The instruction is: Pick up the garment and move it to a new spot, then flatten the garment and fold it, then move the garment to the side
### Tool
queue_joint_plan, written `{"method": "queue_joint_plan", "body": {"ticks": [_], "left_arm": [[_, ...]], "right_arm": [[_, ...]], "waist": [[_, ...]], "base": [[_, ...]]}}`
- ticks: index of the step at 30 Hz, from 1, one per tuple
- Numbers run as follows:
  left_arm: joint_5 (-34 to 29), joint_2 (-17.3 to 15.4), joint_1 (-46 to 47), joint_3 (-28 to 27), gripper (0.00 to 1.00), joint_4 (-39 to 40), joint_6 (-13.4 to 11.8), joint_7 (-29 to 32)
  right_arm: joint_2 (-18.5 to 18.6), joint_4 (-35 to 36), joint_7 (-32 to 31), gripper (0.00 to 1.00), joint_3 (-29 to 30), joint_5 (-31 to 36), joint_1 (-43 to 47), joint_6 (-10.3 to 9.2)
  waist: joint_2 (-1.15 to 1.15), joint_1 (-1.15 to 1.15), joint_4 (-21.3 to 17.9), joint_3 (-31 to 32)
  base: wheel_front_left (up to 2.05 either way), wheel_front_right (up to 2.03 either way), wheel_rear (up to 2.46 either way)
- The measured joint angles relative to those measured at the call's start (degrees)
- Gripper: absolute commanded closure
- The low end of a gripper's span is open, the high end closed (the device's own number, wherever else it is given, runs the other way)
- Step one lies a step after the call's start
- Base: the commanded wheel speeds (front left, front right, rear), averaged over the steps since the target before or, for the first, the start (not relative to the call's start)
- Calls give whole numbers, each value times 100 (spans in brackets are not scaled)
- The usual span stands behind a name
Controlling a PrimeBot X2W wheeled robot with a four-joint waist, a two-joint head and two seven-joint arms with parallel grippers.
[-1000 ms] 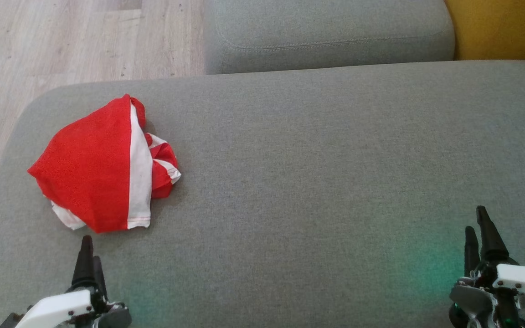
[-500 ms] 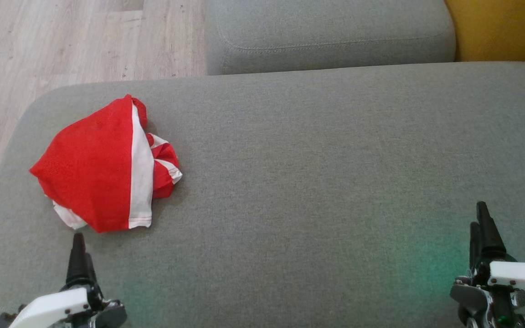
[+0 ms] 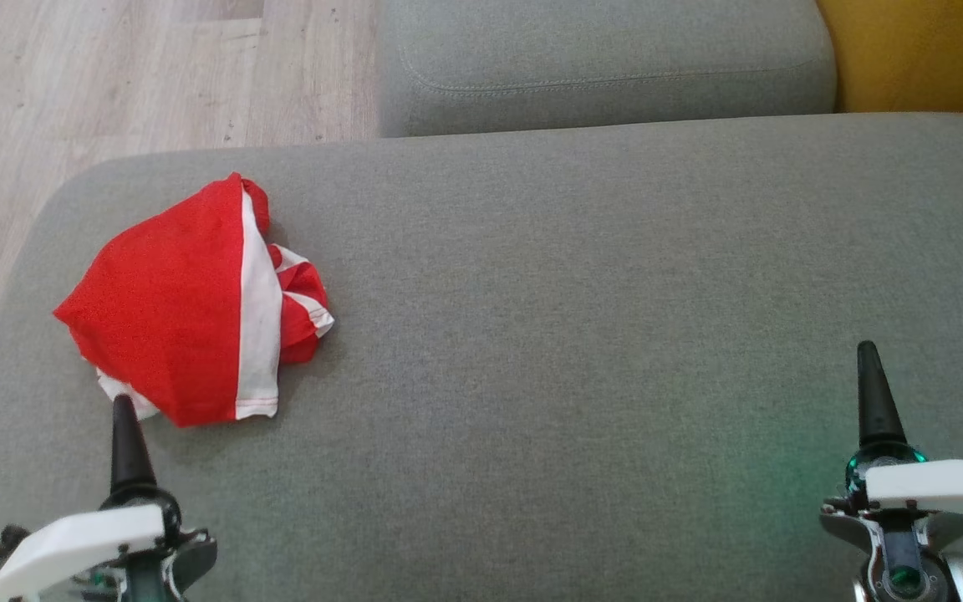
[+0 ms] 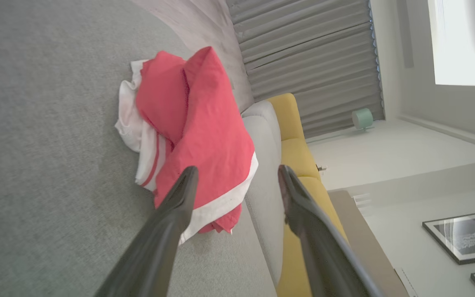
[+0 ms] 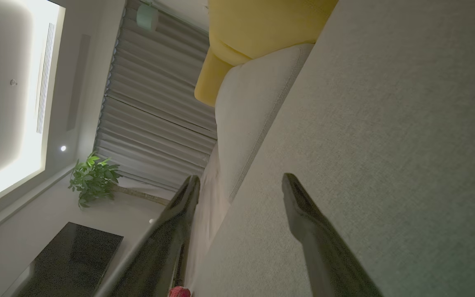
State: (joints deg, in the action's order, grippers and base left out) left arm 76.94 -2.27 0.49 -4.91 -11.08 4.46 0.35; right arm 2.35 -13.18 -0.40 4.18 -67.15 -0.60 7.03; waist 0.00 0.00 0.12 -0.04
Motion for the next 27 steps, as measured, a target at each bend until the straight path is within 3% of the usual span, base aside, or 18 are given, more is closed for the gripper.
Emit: {"method": "queue_joint_plan", "body": {"ticks": [15, 27], "left_arm": [[-1407, -4, 3, 482, 0, 494, -161, -233], [-3203, -66, 29, 1113, 0, 597, -149, -428]], "right_arm": [[1, 452, 224, 0, -277, 1577, -2, 1], [2, 693, 443, 0, -413, 2736, -2, 1]], "waist": [[0, 0, -33, -17], [0, 0, -35, -17]], "base": [[0, 0, 0], [0, 0, 0]]}}
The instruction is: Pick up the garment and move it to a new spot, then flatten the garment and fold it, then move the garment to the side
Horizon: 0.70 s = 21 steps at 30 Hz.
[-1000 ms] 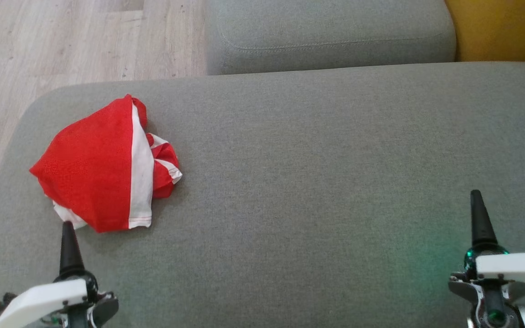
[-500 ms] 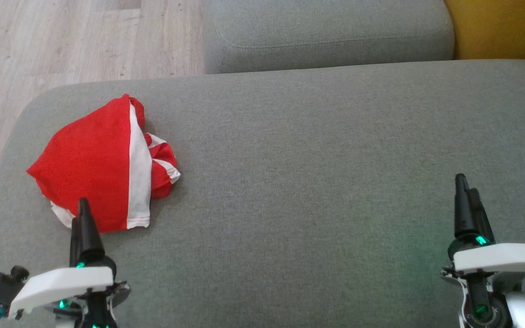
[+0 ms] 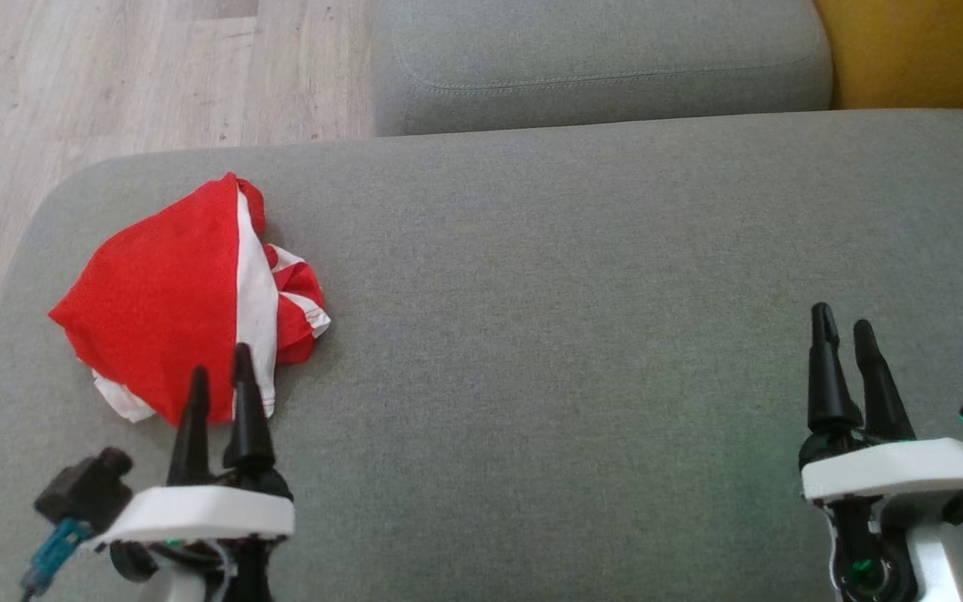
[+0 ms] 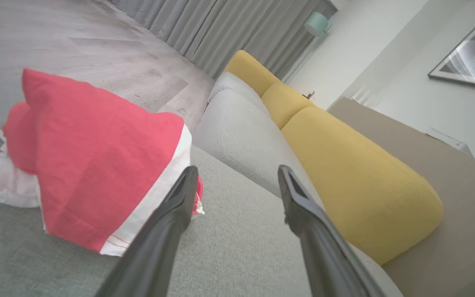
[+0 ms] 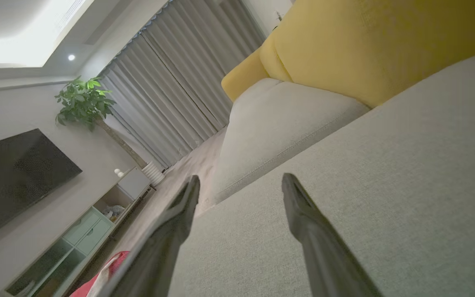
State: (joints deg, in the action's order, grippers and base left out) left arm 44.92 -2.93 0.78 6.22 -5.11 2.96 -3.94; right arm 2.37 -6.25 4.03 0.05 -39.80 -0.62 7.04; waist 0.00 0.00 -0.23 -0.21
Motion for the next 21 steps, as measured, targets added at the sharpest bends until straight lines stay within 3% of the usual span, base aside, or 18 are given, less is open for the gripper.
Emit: {"method": "queue_joint_plan", "body": {"ticks": [21], "left_arm": [[-2017, -724, 276, 1408, 0, -255, -809, -364]], "right_arm": [[1, 157, 360, 0, -359, 2183, 0, 0]], "waist": [[0, 0, 6, -8]], "base": [[0, 0, 0]]}}
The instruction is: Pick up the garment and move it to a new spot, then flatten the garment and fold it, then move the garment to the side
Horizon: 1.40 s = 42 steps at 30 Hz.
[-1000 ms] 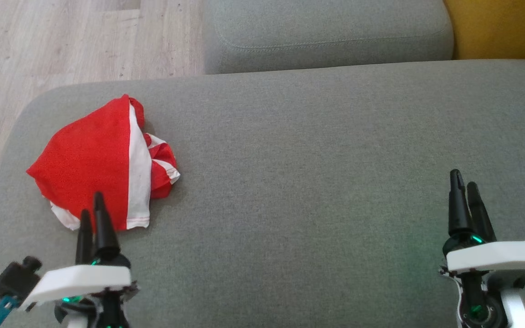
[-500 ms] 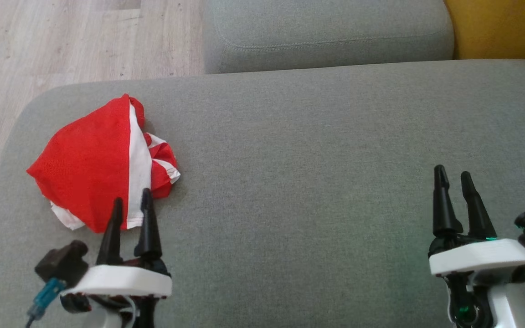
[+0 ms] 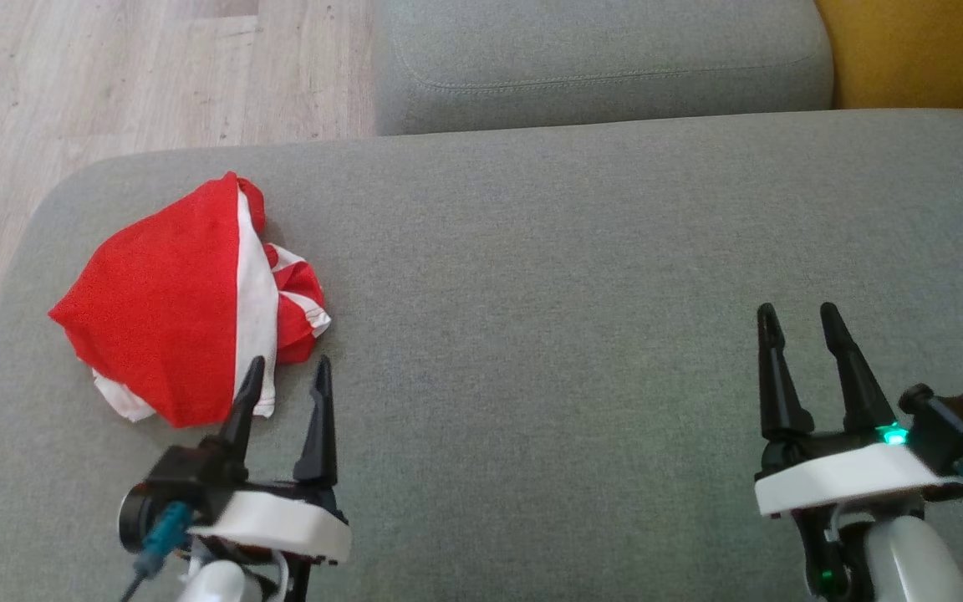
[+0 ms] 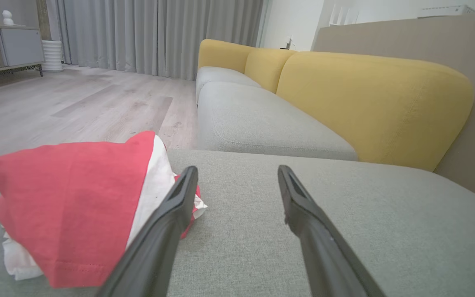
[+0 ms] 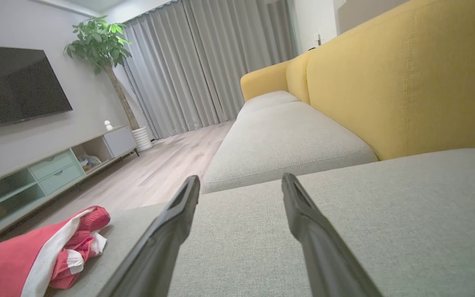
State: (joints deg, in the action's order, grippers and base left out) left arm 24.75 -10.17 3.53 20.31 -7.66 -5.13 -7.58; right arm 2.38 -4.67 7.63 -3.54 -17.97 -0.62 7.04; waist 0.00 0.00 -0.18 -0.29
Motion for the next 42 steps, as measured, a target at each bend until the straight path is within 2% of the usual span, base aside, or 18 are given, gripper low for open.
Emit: {"method": "queue_joint_plan", "body": {"ticks": [13, 16, 19, 23, 30, 35, 42], "left_arm": [[-858, -202, 260, 611, 0, -208, -403, -210], [-861, -208, 286, 647, 0, -69, -454, -265], [-697, -174, 293, 606, 0, 133, -504, -322], [-502, -96, 252, 474, 0, 268, -483, -388], [-463, 80, 14, 250, 0, 151, -145, -472], [-761, 136, -57, 255, 0, -232, 12, -567], [-1271, 203, -57, 255, 0, -346, 71, -673]], "right_arm": [[3, 94, 199, 0, -175, 1229, 0, 1], [3, 93, 255, 0, -174, 1234, 1, 1], [3, 71, 316, 0, -145, 910, 2, 1], [8, -149, 376, 0, -147, 494, 7, 1], [8, -394, 458, 0, -197, 255, 6, 1], [9, -591, 558, 0, -305, 216, 5, 1], [10, -776, 667, 0, -457, 323, -1, 1]], "waist": [[0, 0, -28, -10], [0, 0, -30, -12], [0, 0, -30, -16], [0, 0, -30, -14], [0, 0, -28, 4], [0, 0, -51, 27], [0, 0, -92, 52]], "base": [[0, 0, 0], [0, 0, 0], [0, 0, 0], [0, 0, 0], [0, 0, 0], [0, 0, 0], [0, 0, 0]]}}
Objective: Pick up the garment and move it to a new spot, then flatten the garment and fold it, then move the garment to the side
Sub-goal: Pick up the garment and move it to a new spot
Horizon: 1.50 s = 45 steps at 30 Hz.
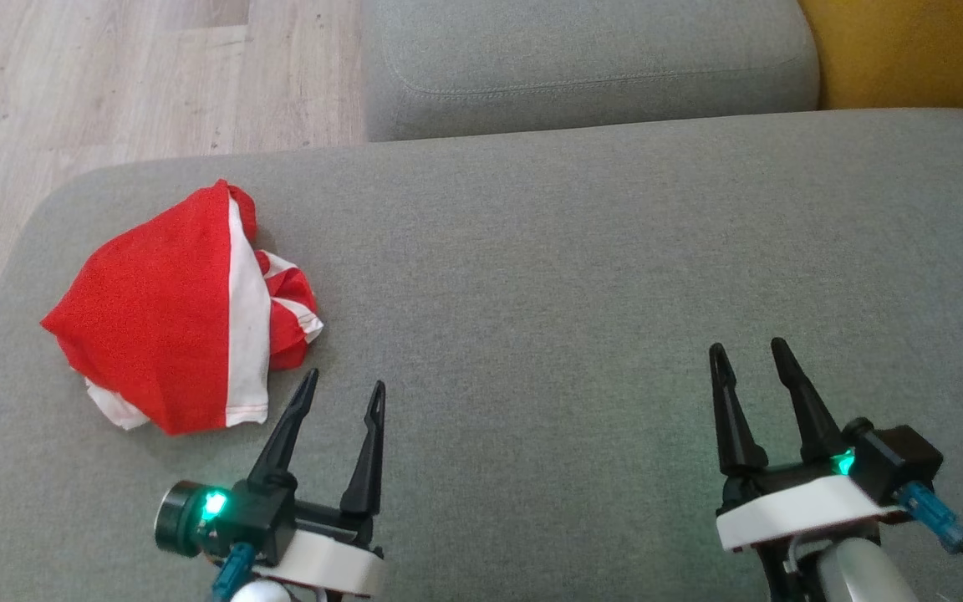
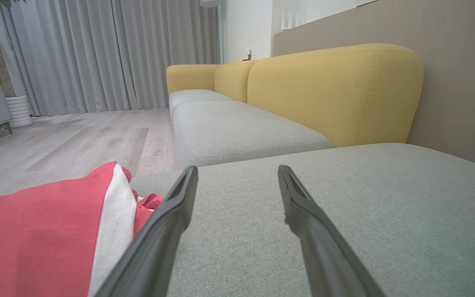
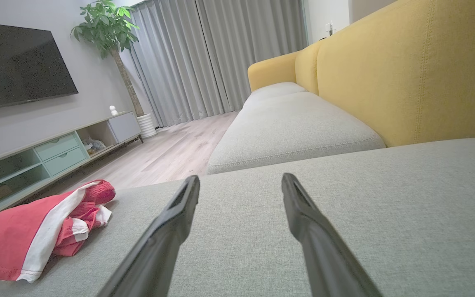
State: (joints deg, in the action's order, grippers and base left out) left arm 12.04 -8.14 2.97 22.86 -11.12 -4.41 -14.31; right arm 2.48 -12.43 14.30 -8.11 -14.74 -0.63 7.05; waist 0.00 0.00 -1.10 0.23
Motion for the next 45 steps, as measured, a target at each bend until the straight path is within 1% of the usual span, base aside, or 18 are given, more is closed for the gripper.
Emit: {"method": "queue_joint_plan", "body": {"ticks": [11, 18, 23, 32, 45], "left_arm": [[-153, 159, 0, -108, 0, -96, 201, -8], [-202, 204, -3, -287, 0, -131, 248, -13], [-207, 227, -72, -442, 0, -151, 268, -13], [-254, 214, -250, -625, 0, -268, 290, -13], [-260, 205, -403, -691, 0, -339, 291, -13]], "right_arm": [[0, -15, 7, 0, -51, 11, -1, 0], [2, -15, 8, 0, -207, 12, 3, 0], [4, -13, 8, 0, -381, 12, 10, 0], [5, -1, 8, 0, -683, -40, 41, 0], [5, -10, 8, 0, -904, -93, 219, 0]], "waist": [[0, 0, 23, 26], [0, 0, 216, 76], [0, 0, 477, 128], [0, 0, 1074, 234], [0, 0, 1897, 347]], "base": [[0, 0, 0], [0, 0, 0], [0, 0, 0], [0, 0, 0], [0, 0, 0]]}}
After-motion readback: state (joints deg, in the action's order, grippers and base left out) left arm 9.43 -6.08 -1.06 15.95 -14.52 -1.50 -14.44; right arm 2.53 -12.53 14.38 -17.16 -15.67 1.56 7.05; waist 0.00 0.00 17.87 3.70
